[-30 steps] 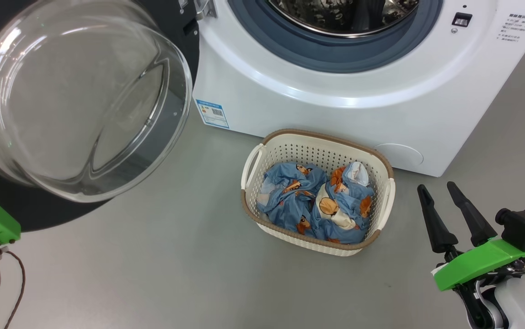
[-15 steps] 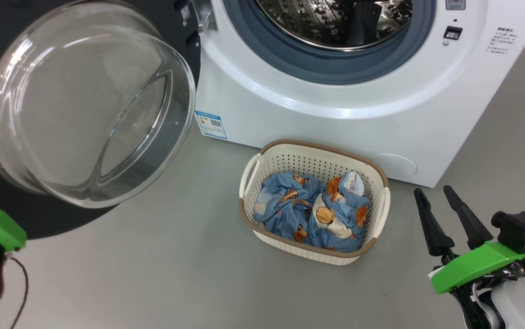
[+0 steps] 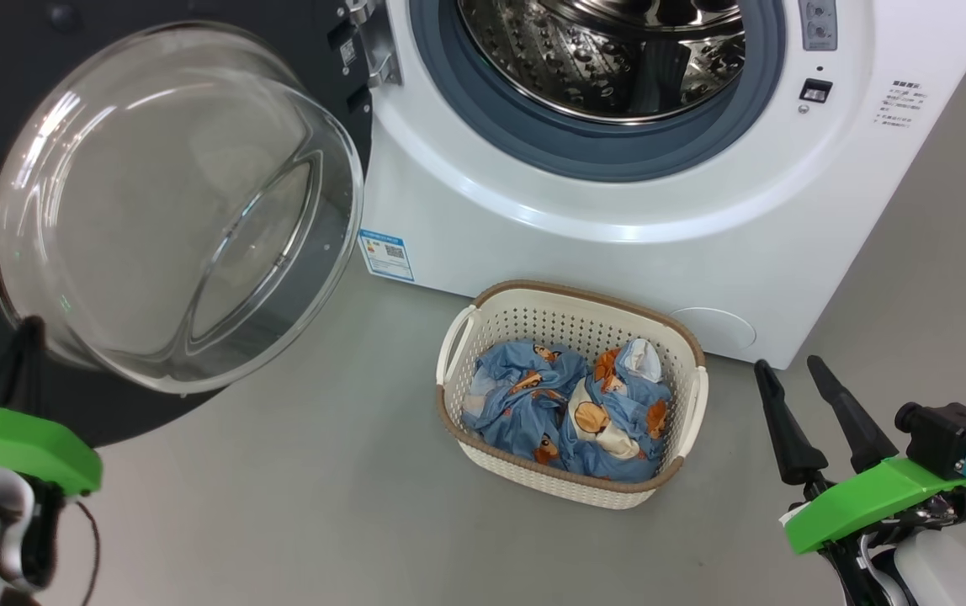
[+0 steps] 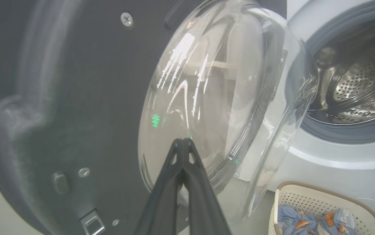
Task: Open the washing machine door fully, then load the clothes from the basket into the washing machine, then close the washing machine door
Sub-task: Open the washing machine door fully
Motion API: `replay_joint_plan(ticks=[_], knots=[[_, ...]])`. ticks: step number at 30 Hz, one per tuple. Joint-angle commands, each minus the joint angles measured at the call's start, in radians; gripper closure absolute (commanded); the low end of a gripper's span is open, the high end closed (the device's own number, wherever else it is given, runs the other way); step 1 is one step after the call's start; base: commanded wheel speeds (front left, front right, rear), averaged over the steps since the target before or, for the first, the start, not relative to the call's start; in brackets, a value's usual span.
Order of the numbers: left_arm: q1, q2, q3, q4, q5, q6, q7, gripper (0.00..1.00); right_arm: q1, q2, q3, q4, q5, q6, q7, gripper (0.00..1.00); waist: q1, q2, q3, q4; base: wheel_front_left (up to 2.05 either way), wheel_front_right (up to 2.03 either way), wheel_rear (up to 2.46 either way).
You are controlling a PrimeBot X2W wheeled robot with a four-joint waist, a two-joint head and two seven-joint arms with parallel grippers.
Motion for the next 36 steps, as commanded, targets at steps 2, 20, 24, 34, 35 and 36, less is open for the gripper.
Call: replay_joint_plan(ticks=[2, 20, 24, 34, 35, 36], knots=[[0.007, 0.038, 0.025, -0.063, -0.004, 0.012, -0.007, 0.92, 0.005, -0.004, 0.014, -0.019, 0.010, 0.006, -0.012, 0.00, 0.0000, 0.0000, -0.008, -0.007, 0.00, 0.00, 0.00], [0.220, -0.022, -0.009, -0.433, -0.024, 0.082, 0.019, 0.00, 0.008, 0.004, 0.040, -0.022, 0.020, 0.006, -0.012, 0.00, 0.0000, 0.0000, -0.043, -0.131, 0.00, 0.00, 0.00], [0.260, -0.043, -0.013, -0.484, -0.036, 0.097, 0.014, 0.00, 0.008, 0.002, 0.053, -0.025, 0.019, 0.006, -0.012, 0.00, 0.0000, 0.0000, -0.051, -0.175, 0.00, 0.00, 0.00], [0.320, -0.081, -0.024, -0.526, -0.047, 0.107, -0.024, 0.00, -0.001, -0.007, 0.077, -0.034, 0.009, 0.006, -0.012, 0.00, 0.0000, 0.0000, -0.063, -0.283, 0.00, 0.00, 0.00], [0.329, -0.084, -0.026, -0.521, -0.044, 0.108, -0.032, 0.00, -0.001, -0.010, 0.077, -0.034, 0.005, 0.006, -0.012, 0.00, 0.0000, 0.0000, -0.068, -0.304, 0.00, 0.00, 0.00], [0.332, -0.085, -0.027, -0.519, -0.042, 0.108, -0.037, 0.00, -0.001, -0.011, 0.077, -0.034, 0.003, 0.006, -0.012, 0.00, 0.0000, 0.0000, -0.071, -0.314, 0.00, 0.00, 0.00]])
